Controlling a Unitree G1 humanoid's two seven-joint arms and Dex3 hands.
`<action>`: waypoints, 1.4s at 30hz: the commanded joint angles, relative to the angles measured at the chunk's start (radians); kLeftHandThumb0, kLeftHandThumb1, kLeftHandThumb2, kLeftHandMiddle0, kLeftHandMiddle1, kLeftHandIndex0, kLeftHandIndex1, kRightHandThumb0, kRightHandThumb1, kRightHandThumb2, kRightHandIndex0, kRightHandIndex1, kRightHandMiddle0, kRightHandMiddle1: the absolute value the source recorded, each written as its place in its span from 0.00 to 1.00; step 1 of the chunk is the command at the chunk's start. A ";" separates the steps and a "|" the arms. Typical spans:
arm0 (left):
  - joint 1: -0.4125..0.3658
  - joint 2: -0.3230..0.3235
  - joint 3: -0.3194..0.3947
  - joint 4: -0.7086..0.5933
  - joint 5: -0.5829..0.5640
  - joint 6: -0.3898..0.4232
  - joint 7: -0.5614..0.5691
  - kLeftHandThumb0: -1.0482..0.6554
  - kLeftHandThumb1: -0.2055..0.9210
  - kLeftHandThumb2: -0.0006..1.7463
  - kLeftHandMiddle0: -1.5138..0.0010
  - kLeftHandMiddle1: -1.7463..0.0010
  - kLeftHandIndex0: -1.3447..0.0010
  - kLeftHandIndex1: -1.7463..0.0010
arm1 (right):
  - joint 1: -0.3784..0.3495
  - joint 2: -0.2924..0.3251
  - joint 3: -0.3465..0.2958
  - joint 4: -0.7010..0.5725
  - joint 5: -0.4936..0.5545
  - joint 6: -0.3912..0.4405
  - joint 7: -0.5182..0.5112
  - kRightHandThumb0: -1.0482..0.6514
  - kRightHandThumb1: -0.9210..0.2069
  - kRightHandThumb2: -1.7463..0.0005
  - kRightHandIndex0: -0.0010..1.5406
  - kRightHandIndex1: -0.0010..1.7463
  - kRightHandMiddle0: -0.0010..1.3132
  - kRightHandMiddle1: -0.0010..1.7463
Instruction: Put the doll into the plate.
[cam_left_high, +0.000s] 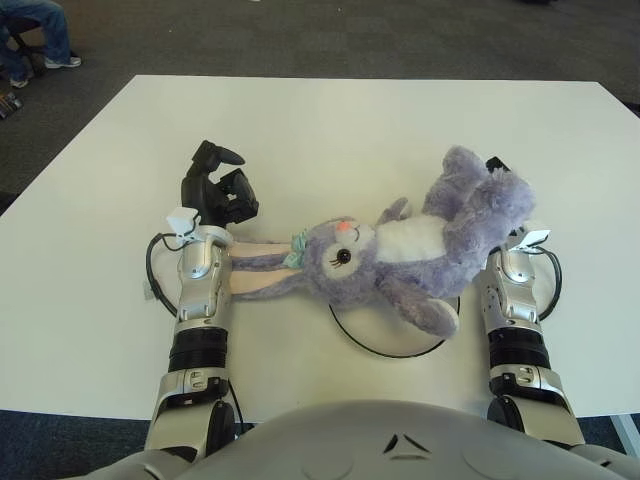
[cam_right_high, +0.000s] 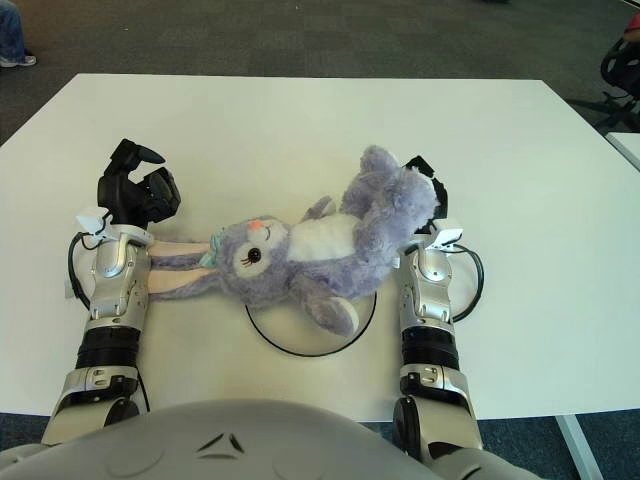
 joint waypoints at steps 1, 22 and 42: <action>0.053 -0.017 -0.006 0.019 0.003 0.013 0.000 0.33 0.45 0.77 0.22 0.00 0.53 0.00 | 0.030 0.017 0.000 0.006 -0.001 -0.014 -0.008 0.32 0.60 0.19 0.84 1.00 0.52 1.00; 0.054 -0.023 -0.004 0.009 0.013 0.024 0.015 0.33 0.45 0.76 0.21 0.00 0.54 0.00 | 0.032 0.016 0.001 -0.001 0.002 -0.007 -0.009 0.32 0.60 0.20 0.84 1.00 0.51 1.00; 0.054 -0.021 -0.004 0.006 0.041 0.034 0.038 0.33 0.45 0.77 0.22 0.00 0.53 0.00 | 0.030 0.015 0.004 0.003 -0.004 -0.004 -0.016 0.32 0.60 0.20 0.84 1.00 0.51 1.00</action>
